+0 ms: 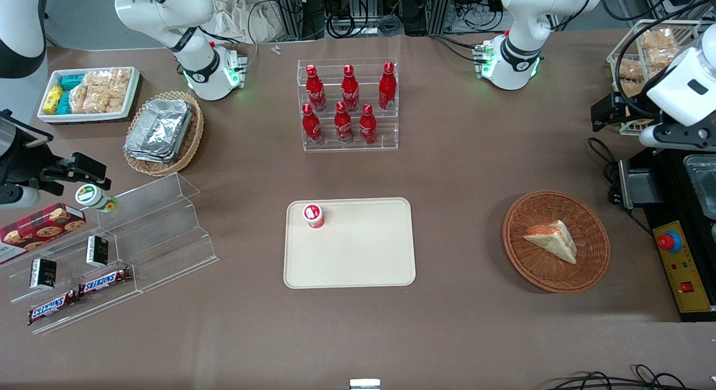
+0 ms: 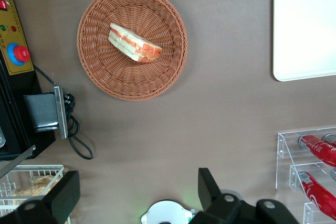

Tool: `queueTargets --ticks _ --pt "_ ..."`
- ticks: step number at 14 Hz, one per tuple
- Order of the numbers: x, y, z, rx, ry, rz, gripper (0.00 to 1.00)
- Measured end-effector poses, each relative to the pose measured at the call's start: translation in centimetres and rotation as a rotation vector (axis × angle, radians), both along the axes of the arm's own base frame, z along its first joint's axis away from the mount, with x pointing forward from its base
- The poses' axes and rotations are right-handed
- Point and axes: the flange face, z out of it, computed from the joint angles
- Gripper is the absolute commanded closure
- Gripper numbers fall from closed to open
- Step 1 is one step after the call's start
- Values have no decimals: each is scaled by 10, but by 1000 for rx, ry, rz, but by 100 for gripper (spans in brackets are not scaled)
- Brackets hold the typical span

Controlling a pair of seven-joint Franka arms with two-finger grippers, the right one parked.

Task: Place sandwich from basket to tray
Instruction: 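Move the left gripper over the wicker basket toward the wrapped sandwich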

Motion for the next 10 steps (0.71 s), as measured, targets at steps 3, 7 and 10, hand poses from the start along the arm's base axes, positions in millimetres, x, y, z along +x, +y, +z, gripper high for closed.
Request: queueTargets --ticks 3,7,10 --pt "2 0 -1 -1 -4 1 0" --pt "7 1 -11 4 14 31 0" --pt "25 18 -39 33 50 216 0"
